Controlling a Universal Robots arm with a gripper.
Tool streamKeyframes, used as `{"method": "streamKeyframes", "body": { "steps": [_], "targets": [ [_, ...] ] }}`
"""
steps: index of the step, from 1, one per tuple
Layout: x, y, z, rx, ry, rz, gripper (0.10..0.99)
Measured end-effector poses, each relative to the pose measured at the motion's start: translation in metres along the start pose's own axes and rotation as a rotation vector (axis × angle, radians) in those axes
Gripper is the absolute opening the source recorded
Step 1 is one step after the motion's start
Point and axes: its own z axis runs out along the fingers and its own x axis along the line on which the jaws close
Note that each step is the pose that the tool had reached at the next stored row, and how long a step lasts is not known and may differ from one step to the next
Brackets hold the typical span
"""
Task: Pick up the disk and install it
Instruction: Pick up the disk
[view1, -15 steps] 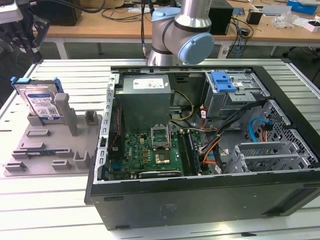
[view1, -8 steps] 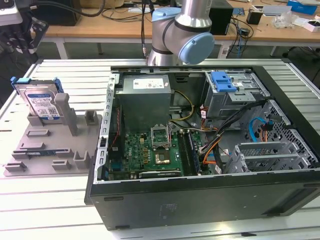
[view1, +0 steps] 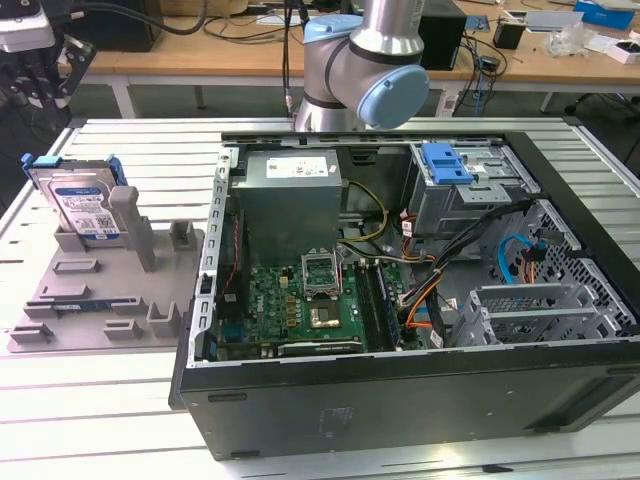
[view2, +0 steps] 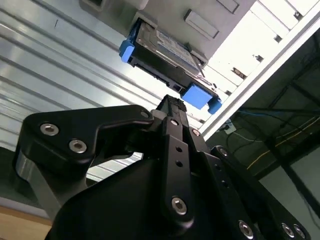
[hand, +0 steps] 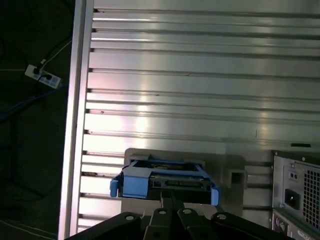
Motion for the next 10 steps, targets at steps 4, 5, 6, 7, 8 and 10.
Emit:
{"method": "streamKeyframes", "body": {
  "steps": [4, 5, 6, 7, 8, 10],
  "targets": [
    [0.0000, 0.0000, 0.0004, 0.006, 0.0054, -0.097, 0.106],
    [0.0000, 0.0000, 0.0005, 0.006, 0.0063, -0.114, 0.106],
    [0.0000, 0.0000, 0.0006, 0.008, 0.0079, -0.144, 0.106],
    [0.0000, 0.0000, 0.0007, 0.010, 0.0096, -0.176, 0.106],
    [0.0000, 0.0000, 0.0008, 0.011, 0.0107, -0.196, 0.106],
    [0.0000, 0.0000, 0.0010, 0.013, 0.0127, -0.236, 0.106]
  ]
}}
